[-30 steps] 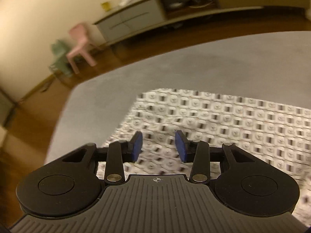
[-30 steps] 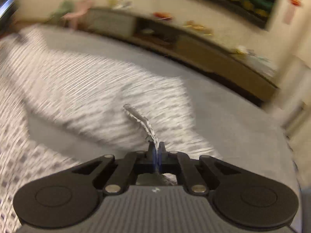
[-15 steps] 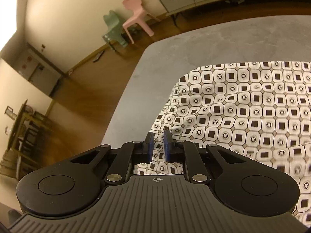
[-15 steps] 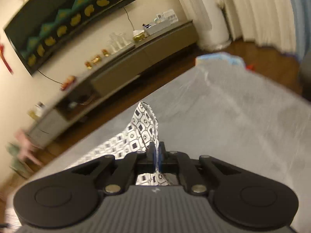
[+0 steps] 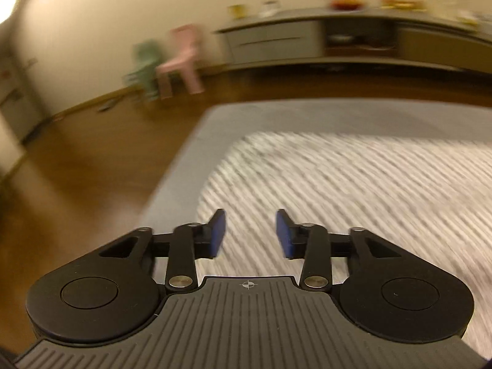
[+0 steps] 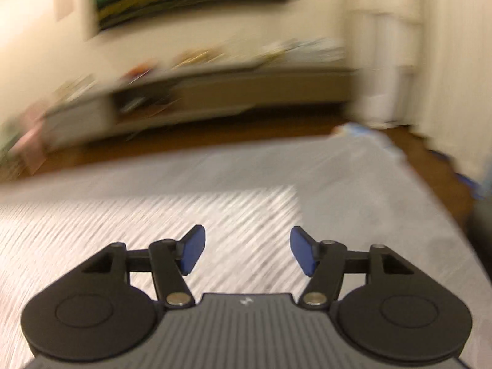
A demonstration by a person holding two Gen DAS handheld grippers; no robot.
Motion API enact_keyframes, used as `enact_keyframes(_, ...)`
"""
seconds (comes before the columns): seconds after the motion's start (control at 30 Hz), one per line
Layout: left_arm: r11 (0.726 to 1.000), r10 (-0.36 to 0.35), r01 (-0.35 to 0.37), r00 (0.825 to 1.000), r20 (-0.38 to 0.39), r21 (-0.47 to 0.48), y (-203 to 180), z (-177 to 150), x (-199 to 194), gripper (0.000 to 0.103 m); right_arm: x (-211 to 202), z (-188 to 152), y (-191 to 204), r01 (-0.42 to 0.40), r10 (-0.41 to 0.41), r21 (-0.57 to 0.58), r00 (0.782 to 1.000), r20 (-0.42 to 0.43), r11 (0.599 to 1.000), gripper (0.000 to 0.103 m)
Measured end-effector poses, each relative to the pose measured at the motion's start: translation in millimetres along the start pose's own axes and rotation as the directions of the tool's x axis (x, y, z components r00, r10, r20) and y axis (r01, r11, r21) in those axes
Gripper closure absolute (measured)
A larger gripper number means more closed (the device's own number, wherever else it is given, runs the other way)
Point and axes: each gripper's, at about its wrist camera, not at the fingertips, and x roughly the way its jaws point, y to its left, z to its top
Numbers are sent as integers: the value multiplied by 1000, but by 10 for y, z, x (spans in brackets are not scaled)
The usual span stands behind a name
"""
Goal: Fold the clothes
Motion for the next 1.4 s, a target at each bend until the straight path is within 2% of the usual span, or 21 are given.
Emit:
enact_keyframes(0.07, 996, -86, 86, 996, -9, 31, -24, -352, -330, 71, -244, -299, 197, -115, 108, -76, 990, -93, 990, 41)
enact_keyframes(0.13, 987, -152, 153, 988, -26, 48, -33, -700, -581, 71, -411, -602, 287, -150, 130, -121, 979, -158, 981, 40)
enact_keyframes(0.23, 984, -171, 175, 982, -84, 43, -31, -1141, -595, 71, -479, -989, 256, -103, 70, -123, 966, -249, 987, 42)
enact_keyframes(0.27, 985, -169, 172, 981, -95, 30, 10, -1245, -556, 68, -463, -1015, 211, -81, 47, -123, 965, -258, 989, 43)
enact_keyframes(0.33, 984, -176, 176, 981, -84, -11, 151, -1293, -507, 64, -427, -1050, 115, -35, 0, -124, 962, -271, 992, 43)
enact_keyframes(0.4, 984, -176, 172, 980, -88, -57, 287, -1273, -405, 51, -452, -1029, 57, 17, -41, -116, 977, -211, 993, 42)
enact_keyframes(0.43, 985, -161, 154, 983, -86, -78, 350, -1266, -375, 44, -466, -1017, 28, 42, -62, -111, 982, -179, 993, 42)
enact_keyframes(0.5, 986, -130, 120, 988, -83, -119, 475, -1253, -316, 44, -494, -994, -28, 93, -104, -97, 988, -114, 991, 44)
enact_keyframes(0.53, 985, -114, 101, 990, -82, -139, 537, -1246, -287, 44, -507, -982, -56, 118, -125, -89, 989, -82, 989, 49)
enact_keyframes(0.6, 995, 8, -16, 997, -79, -96, 519, -1228, -246, 45, -535, -959, -113, 167, -168, -71, 986, -18, 983, 49)
enact_keyframes(0.67, 990, 129, -133, 989, -70, -54, 502, -1211, -205, 60, -563, -936, -169, 214, -212, -50, 976, 45, 976, 47)
enact_keyframes(0.73, 969, 247, -248, 967, -55, -13, 484, -1193, -165, 66, -591, -926, -118, 241, -235, -71, 969, 79, 968, 32)
enact_keyframes(0.8, 975, 222, -223, 974, -36, -18, 422, -1203, -276, 69, -620, -917, -61, 268, -257, -94, 960, 111, 959, 30)
enact_keyframes(0.87, 980, 197, -198, 980, -16, -23, 360, -1213, -387, 69, -648, -907, -5, 295, -277, -115, 950, 144, 949, 37)
enact_keyframes(1.0, 989, 147, -146, 989, 23, -30, 234, -1232, -610, 68, -705, -888, 108, 349, -314, -155, 926, 211, 924, 38)
enact_keyframes(1.07, 996, 84, -84, 996, 28, -2, 63, -1215, -708, 67, -709, -985, 230, 197, -178, -205, 978, 107, 959, 38)
enact_keyframes(1.1, 999, 50, -50, 998, 28, 10, -29, -1207, -755, 67, -710, -1035, 292, 114, -105, -223, 993, 49, 968, 38)
enact_keyframes(1.17, 997, -21, 20, 1000, 19, 73, -304, -1187, -831, 68, -611, -1187, 463, 15, -34, -321, 998, -54, 947, 41)
enact_keyframes(1.23, 979, -72, 67, 997, 19, 193, -675, -1109, -915, 68, -554, -1325, 577, -2, -37, -397, 995, -92, 918, 41)
enact_keyframes(1.3, 943, -166, 138, 984, 67, 301, -1091, -1060, -1114, 64, -540, -1376, 564, -22, -28, -403, 993, -118, 915, 42)
enact_keyframes(1.4, 904, -272, 232, 960, 63, 358, -1705, -978, -1163, 62, -566, -1356, 503, -41, -9, -356, 990, -137, 934, 42)
